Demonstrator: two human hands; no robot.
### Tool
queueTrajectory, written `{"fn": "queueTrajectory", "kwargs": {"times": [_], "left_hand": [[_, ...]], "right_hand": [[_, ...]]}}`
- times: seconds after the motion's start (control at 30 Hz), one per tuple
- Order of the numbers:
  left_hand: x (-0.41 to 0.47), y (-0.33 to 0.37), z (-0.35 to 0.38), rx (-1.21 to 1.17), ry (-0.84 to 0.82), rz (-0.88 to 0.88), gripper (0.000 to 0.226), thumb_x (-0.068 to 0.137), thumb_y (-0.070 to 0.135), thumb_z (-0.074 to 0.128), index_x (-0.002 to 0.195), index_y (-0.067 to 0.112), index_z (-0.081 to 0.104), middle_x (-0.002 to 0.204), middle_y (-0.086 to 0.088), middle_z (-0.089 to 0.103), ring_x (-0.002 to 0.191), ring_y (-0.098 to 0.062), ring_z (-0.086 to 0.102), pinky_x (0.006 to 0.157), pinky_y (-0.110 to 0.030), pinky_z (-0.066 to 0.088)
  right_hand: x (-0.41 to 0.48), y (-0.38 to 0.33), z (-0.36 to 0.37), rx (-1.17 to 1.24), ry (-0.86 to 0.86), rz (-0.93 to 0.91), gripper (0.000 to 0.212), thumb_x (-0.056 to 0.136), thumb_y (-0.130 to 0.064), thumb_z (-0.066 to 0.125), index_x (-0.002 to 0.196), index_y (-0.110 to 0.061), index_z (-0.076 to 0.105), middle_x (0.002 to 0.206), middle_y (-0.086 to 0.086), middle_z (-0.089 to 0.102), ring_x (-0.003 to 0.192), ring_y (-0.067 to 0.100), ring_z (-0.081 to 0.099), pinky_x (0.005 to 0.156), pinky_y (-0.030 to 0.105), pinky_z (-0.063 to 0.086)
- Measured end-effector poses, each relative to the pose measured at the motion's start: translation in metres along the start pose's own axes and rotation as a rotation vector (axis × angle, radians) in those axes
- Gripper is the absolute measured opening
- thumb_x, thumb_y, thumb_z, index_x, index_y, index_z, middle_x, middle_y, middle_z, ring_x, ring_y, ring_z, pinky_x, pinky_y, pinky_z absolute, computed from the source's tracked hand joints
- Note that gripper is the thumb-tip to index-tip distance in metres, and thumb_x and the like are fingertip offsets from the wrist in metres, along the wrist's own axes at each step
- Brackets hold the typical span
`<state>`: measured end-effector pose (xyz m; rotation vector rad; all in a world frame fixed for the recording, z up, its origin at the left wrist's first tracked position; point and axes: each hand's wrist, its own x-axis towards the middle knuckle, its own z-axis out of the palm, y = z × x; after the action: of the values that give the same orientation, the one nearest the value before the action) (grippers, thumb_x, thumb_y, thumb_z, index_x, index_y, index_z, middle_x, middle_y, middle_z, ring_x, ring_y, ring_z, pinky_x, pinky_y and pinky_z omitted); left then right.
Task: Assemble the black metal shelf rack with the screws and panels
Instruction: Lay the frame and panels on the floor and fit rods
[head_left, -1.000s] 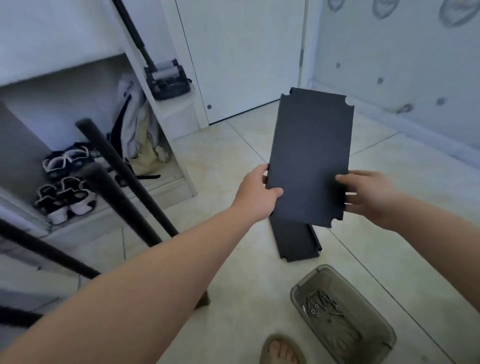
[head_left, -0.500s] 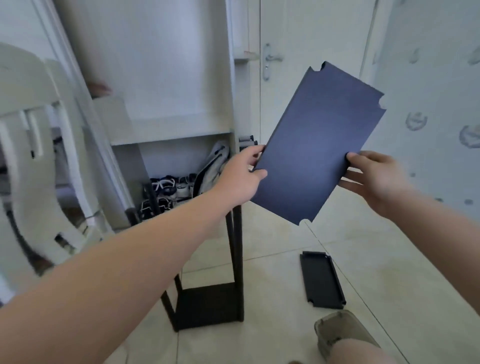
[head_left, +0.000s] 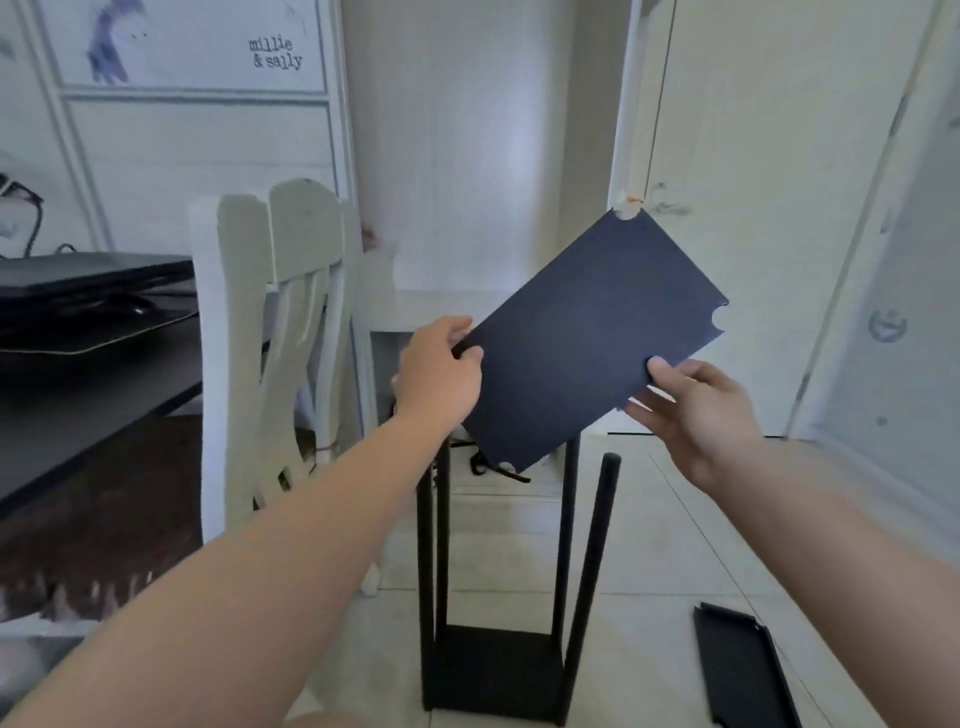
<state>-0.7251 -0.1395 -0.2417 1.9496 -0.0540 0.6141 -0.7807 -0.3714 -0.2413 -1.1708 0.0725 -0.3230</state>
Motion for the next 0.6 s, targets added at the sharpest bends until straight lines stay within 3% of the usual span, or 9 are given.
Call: {"fn": "queueTrajectory", "kwargs": {"times": [0.1, 0.2, 0.27, 0.33, 0.4, 0.47, 0.6], "left_hand": [[-0.025, -0.017, 0.009, -0.117, 0.131, 0.031, 0.007, 0.093, 0.027, 0.063, 0.096, 0.033, 0.06, 0.098, 0.013, 0.064, 0.086, 0.004, 0.06, 0.078, -0.026, 0.048], [-0.056, -0.046, 0.037, -0.204, -0.048, -0.093, 0.018, 0.093, 0.034, 0.062, 0.08, 0.022, 0.065, 0.075, 0.004, 0.068, 0.061, 0.002, 0.058, 0.065, -0.024, 0.045], [-0.07, -0.066, 0.057, -0.262, -0.268, -0.291, 0.023, 0.094, 0.042, 0.061, 0.085, 0.024, 0.07, 0.079, 0.007, 0.072, 0.062, 0.0, 0.063, 0.067, -0.025, 0.046], [-0.073, -0.083, 0.073, -0.342, -0.38, -0.499, 0.023, 0.093, 0.052, 0.06, 0.095, 0.031, 0.069, 0.09, 0.012, 0.074, 0.075, -0.002, 0.069, 0.07, -0.026, 0.049], [-0.064, -0.093, 0.083, -0.439, -0.337, -0.624, 0.025, 0.089, 0.058, 0.062, 0.098, 0.034, 0.065, 0.097, 0.014, 0.073, 0.087, -0.007, 0.071, 0.072, -0.027, 0.051], [-0.05, -0.1, 0.086, -0.568, -0.227, -0.69, 0.029, 0.086, 0.058, 0.066, 0.098, 0.032, 0.066, 0.097, 0.013, 0.074, 0.089, -0.01, 0.071, 0.071, -0.027, 0.052], [-0.029, -0.108, 0.091, -0.695, -0.078, -0.75, 0.032, 0.085, 0.053, 0.071, 0.099, 0.024, 0.07, 0.089, 0.01, 0.077, 0.089, -0.01, 0.073, 0.067, -0.026, 0.05]], "right_hand": [[0.011, 0.034, 0.02, 0.109, 0.099, 0.045, 0.032, 0.101, -0.006, 0.061, 0.08, -0.015, 0.039, 0.102, 0.012, 0.069, 0.096, 0.03, 0.074, 0.088, 0.043, 0.062], [0.026, 0.069, 0.032, 0.239, 0.175, 0.103, 0.015, 0.102, -0.006, 0.059, 0.102, -0.012, 0.045, 0.114, 0.017, 0.068, 0.091, 0.028, 0.074, 0.091, 0.047, 0.06], [0.035, 0.095, 0.035, 0.304, 0.212, 0.146, 0.017, 0.103, -0.007, 0.059, 0.117, -0.009, 0.049, 0.117, 0.019, 0.069, 0.087, 0.027, 0.075, 0.093, 0.05, 0.059], [0.043, 0.117, 0.035, 0.343, 0.238, 0.185, 0.03, 0.102, -0.008, 0.06, 0.128, 0.004, 0.053, 0.118, 0.022, 0.07, 0.091, 0.03, 0.075, 0.088, 0.048, 0.061], [0.051, 0.133, 0.033, 0.364, 0.263, 0.212, 0.033, 0.101, -0.007, 0.062, 0.127, 0.011, 0.053, 0.118, 0.024, 0.07, 0.098, 0.033, 0.074, 0.082, 0.044, 0.063], [0.058, 0.142, 0.033, 0.362, 0.264, 0.235, 0.02, 0.1, -0.007, 0.063, 0.115, 0.005, 0.058, 0.113, 0.021, 0.072, 0.099, 0.033, 0.075, 0.08, 0.043, 0.063], [0.065, 0.158, 0.037, 0.355, 0.242, 0.247, 0.022, 0.1, -0.006, 0.062, 0.121, 0.0, 0.057, 0.113, 0.021, 0.072, 0.095, 0.03, 0.076, 0.075, 0.037, 0.065]]}}
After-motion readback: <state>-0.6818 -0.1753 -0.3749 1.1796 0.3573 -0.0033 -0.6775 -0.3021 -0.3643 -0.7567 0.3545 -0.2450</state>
